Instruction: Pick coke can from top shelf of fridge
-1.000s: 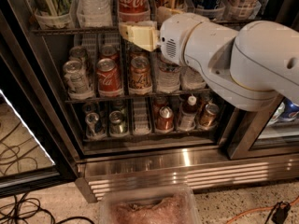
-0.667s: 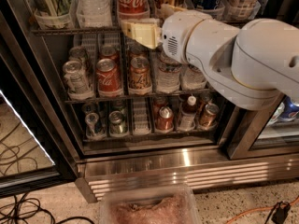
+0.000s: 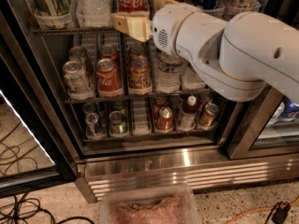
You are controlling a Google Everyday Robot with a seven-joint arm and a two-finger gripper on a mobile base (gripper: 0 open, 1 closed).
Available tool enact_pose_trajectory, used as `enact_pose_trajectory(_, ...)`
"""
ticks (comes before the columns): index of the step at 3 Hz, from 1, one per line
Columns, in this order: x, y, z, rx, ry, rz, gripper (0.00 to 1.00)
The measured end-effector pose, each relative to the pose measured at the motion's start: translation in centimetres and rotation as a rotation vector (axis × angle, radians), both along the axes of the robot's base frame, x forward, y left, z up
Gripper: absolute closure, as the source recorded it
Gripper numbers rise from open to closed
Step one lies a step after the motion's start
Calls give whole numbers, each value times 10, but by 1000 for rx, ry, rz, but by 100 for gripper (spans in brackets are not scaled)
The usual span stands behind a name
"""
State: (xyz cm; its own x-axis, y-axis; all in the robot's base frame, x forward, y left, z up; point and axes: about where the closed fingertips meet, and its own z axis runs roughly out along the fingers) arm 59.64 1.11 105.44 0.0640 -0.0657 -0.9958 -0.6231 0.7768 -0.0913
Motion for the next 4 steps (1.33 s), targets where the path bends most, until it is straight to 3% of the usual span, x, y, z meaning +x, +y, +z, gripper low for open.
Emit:
enact_pose_trajectory(2, 25, -9, -1, -13, -12, -7, 25)
enact_pose_trajectory(4, 51, -10, 23, 13, -59, 16, 25)
